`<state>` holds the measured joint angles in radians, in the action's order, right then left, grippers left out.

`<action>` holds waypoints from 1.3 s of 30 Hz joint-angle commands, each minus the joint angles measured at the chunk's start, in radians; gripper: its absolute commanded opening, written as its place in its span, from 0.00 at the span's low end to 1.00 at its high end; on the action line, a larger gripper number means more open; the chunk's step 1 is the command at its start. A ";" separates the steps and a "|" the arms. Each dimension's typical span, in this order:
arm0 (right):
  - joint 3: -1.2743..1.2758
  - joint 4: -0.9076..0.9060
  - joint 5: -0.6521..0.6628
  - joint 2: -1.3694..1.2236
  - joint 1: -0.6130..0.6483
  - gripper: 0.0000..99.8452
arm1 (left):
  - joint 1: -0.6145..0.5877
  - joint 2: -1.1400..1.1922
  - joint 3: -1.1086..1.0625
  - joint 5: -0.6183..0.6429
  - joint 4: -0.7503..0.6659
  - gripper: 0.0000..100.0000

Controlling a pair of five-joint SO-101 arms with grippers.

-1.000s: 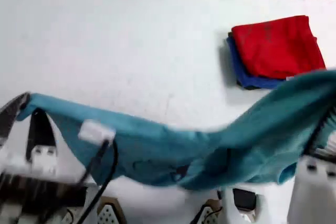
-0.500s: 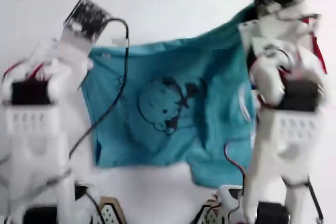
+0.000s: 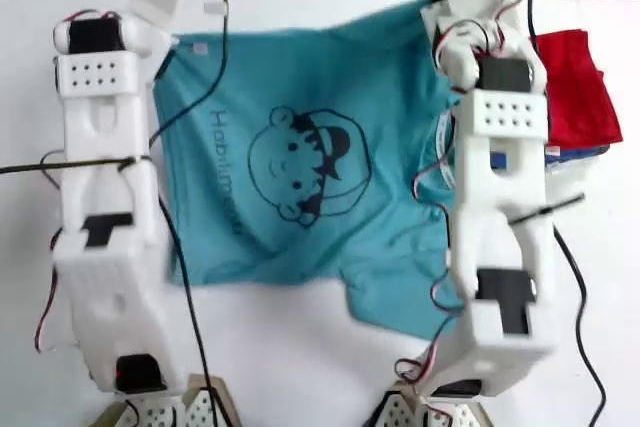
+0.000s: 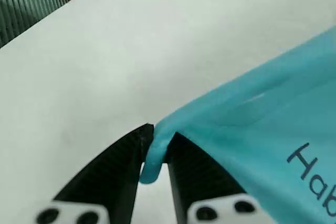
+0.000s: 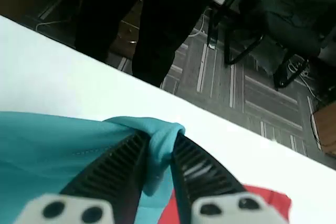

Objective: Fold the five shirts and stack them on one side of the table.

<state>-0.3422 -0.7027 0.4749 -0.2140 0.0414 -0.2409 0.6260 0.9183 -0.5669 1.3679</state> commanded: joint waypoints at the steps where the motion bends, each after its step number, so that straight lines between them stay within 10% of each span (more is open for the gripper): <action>1: -0.209 -0.004 0.008 -0.147 0.027 0.02 | -0.044 0.175 0.332 0.002 0.086 0.03; 14: -0.628 -0.188 0.006 -0.651 0.093 0.02 | -0.035 0.621 0.754 0.008 0.133 0.03; 39: -0.961 -0.542 0.012 -0.727 0.085 0.02 | 0.003 0.542 0.751 0.008 0.390 0.03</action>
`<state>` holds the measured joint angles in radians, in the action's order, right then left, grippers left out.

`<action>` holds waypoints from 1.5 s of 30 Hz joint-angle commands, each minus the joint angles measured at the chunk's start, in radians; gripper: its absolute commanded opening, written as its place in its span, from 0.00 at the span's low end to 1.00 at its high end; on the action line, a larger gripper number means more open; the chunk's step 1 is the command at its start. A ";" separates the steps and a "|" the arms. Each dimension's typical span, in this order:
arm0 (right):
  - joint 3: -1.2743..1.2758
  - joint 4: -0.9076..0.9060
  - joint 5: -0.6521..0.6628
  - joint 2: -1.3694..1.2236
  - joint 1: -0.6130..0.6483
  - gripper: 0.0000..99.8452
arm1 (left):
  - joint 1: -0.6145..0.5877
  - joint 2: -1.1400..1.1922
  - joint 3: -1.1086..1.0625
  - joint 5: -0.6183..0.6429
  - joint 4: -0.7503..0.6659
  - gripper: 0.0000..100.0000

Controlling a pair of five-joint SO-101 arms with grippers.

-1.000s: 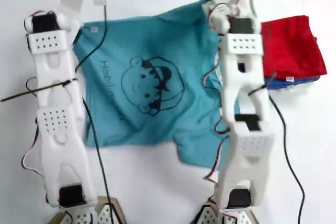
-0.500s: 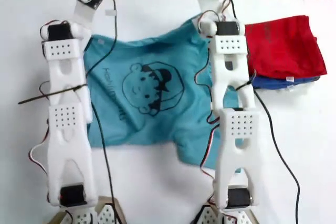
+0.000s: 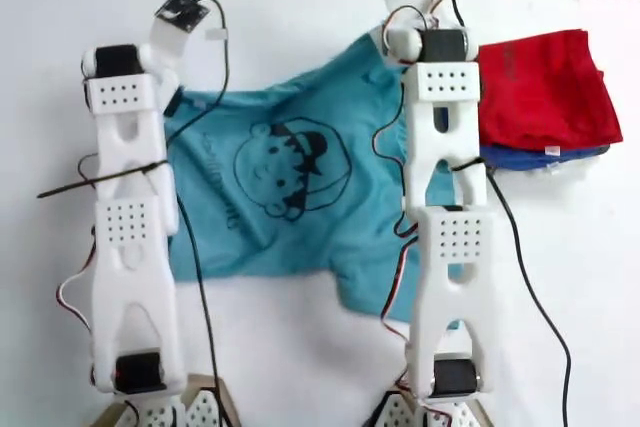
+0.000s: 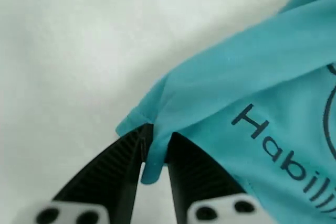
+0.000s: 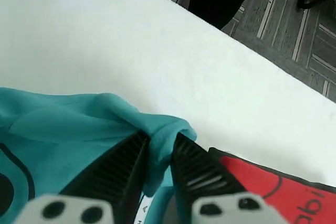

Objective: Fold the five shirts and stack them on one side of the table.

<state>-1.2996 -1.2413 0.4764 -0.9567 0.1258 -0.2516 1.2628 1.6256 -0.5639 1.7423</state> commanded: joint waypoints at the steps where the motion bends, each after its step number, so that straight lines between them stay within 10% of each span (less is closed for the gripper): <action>1: -0.002 -0.004 0.009 0.016 0.001 0.02 | 0.014 -0.095 0.045 0.005 0.015 0.03; 24: -0.026 -0.010 0.006 -0.012 -0.001 0.02 | 0.014 -0.097 0.045 0.005 0.025 0.03; 32: -0.261 -0.306 0.011 0.065 -0.025 0.02 | 0.006 -0.275 0.033 0.055 0.049 0.03; 45: -0.353 -0.532 0.012 0.183 -0.102 0.02 | 0.029 -0.902 -0.871 0.068 0.043 0.03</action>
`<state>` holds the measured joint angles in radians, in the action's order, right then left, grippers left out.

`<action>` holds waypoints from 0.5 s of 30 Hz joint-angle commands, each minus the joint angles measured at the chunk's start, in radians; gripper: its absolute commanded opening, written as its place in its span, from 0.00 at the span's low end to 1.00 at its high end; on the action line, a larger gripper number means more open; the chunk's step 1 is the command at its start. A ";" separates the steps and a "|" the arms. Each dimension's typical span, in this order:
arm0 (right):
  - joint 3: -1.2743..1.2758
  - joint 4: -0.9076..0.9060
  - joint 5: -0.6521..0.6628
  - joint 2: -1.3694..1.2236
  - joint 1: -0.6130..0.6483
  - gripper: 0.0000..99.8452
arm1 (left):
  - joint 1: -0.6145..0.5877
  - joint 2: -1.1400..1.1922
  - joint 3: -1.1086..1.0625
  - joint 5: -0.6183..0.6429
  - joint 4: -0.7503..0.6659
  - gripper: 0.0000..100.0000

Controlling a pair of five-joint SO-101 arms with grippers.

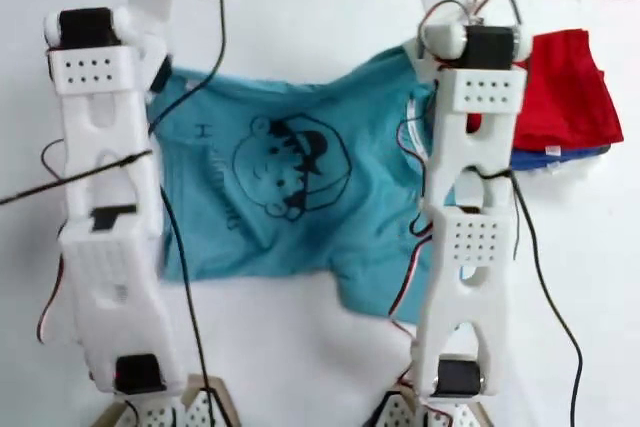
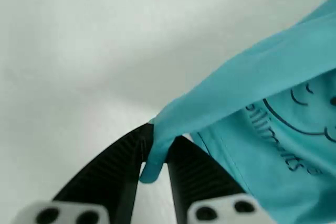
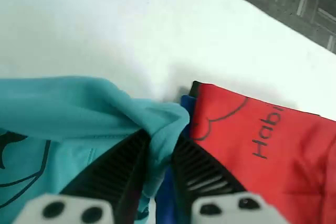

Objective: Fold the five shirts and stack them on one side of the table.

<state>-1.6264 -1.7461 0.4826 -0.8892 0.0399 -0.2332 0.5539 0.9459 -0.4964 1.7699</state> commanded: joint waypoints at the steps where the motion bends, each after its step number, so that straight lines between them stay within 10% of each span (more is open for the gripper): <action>1: -0.015 -0.027 0.006 0.140 -0.016 0.02 | 0.011 -0.239 -0.252 -0.002 0.015 0.03; 15: 0.988 -0.015 0.006 0.874 0.021 0.02 | -0.008 -0.667 -0.822 -0.118 -0.021 0.03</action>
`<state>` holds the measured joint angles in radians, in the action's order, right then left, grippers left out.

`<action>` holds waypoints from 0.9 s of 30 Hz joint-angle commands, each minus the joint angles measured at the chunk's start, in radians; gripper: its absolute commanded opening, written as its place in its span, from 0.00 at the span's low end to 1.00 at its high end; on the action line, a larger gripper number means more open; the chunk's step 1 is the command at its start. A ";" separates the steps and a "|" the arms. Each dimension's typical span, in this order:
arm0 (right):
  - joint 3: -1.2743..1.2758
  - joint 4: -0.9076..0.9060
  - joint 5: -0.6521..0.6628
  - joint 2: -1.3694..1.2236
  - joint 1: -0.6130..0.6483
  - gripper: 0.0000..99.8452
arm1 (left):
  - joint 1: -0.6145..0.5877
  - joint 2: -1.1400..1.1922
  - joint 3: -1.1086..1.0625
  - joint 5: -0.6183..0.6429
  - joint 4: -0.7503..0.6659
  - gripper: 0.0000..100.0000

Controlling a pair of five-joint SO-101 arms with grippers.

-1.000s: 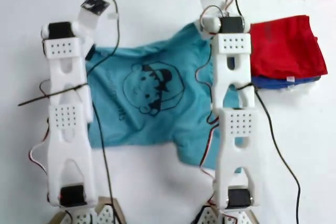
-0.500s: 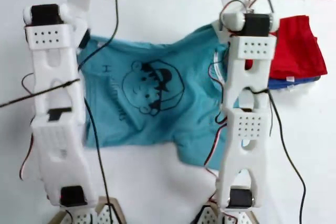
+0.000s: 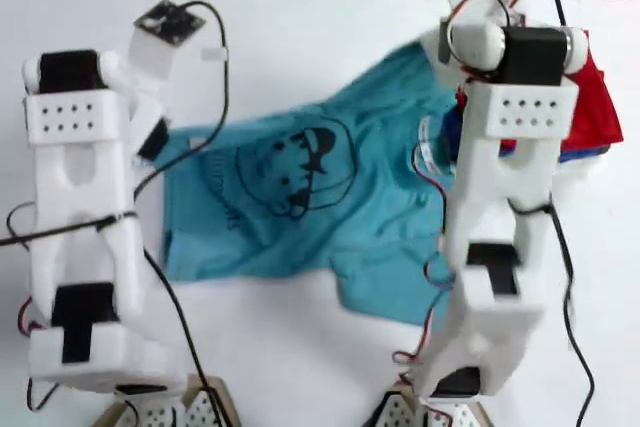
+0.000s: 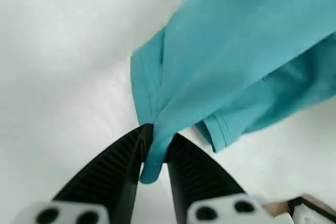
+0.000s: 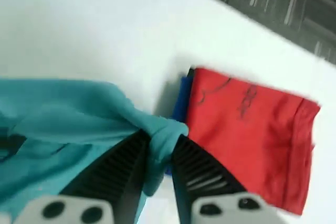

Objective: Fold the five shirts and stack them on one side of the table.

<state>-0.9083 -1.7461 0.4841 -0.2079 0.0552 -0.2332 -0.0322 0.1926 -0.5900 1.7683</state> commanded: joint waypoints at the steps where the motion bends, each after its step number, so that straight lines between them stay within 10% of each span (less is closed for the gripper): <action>1: 0.371 -0.001 0.005 0.243 0.005 0.02 | -0.015 -0.094 -0.108 -0.034 -0.032 0.03; 12: 1.376 0.375 0.071 0.832 -0.054 0.02 | -0.037 -0.158 -0.550 -0.112 -0.219 0.03; 27: 1.815 0.364 0.253 1.138 -0.251 0.02 | -0.037 -0.152 -0.777 -0.135 -0.359 0.03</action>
<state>0.8869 -1.3594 0.6989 0.8738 -0.1657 -0.2639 -0.1488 -0.5869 -0.7219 1.4093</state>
